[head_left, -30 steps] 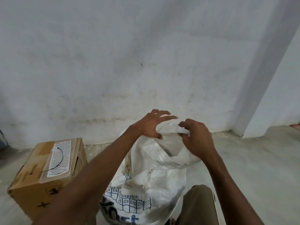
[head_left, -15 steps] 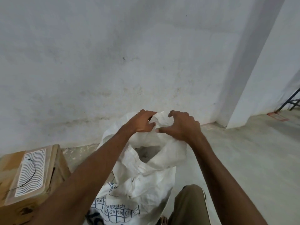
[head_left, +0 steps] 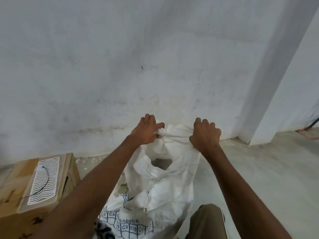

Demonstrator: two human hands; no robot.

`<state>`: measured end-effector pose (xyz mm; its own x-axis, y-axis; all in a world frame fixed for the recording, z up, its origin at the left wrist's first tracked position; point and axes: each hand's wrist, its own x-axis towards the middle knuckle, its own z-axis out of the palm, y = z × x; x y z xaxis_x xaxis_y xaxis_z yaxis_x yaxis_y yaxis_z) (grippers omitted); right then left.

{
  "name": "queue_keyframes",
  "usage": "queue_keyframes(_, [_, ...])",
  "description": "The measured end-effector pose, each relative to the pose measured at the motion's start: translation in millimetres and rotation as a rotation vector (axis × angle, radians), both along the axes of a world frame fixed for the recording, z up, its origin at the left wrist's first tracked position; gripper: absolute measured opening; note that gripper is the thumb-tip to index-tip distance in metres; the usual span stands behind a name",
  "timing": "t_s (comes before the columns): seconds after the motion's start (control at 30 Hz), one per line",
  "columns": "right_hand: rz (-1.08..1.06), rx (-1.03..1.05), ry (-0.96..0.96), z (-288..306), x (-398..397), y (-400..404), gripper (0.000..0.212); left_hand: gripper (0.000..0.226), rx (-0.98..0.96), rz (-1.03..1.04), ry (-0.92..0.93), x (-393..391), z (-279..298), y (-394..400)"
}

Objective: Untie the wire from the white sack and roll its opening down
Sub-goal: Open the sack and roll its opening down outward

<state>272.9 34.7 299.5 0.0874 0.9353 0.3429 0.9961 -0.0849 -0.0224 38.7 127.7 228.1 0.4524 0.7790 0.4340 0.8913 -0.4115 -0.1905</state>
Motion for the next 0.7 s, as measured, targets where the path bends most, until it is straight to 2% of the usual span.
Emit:
queue_keyframes(0.07, [0.040, 0.011, -0.177, -7.9, -10.3, 5.0, 0.054, 0.036, 0.164, -0.035, -0.048, 5.5, 2.4, -2.1])
queue_keyframes(0.1, [0.114, -0.001, -0.179, -10.7, -17.7, 8.3, 0.063, 0.033, 0.199, -0.050, -0.083, 8.0, 4.3, -1.7])
queue_keyframes(0.17, [0.235, -0.053, -0.045, -11.5, -34.3, 15.3, 0.066, 0.032, 0.195, -0.062, -0.149, 15.0, 11.9, -3.2])
queue_keyframes(0.2, [0.261, -0.048, -0.009, -11.7, -41.3, 18.2, 0.061, 0.032, 0.161, -0.066, -0.178, 17.1, 15.1, -3.1])
queue_keyframes(0.33, [0.311, 0.069, -0.057, -17.2, -49.0, 32.8, 0.021, 0.033, -0.075, -0.043, -0.324, 12.5, 28.0, -9.3])
queue_keyframes(0.47, [0.275, 0.054, 0.056, -12.7, -33.2, 39.8, 0.017, 0.048, -0.290, 0.061, -0.355, -34.0, 13.0, -1.7])
queue_keyframes(0.5, [0.247, 0.064, 0.046, -12.4, -28.0, 42.0, 0.016, 0.042, -0.324, 0.087, -0.369, -46.4, 7.3, -0.5])
queue_keyframes(0.53, [0.208, 0.066, 0.017, -12.2, -24.0, 43.7, 0.016, 0.025, -0.350, 0.095, -0.423, -56.6, 2.3, 0.0])
queue_keyframes(0.57, [0.165, 0.061, -0.024, -12.1, -22.0, 45.4, 0.020, 0.017, -0.356, 0.079, -0.480, -63.2, -1.0, -0.3])
queue_keyframes(0.63, [0.144, 0.042, -0.107, -14.4, -26.3, 51.0, 0.045, 0.036, -0.324, 0.043, -0.583, -63.6, -1.1, 0.8])
queue_keyframes(0.7, [0.285, 0.012, -0.099, -17.6, -43.1, 57.8, 0.071, 0.033, -0.278, 0.008, -0.626, -53.0, 6.0, -2.5])
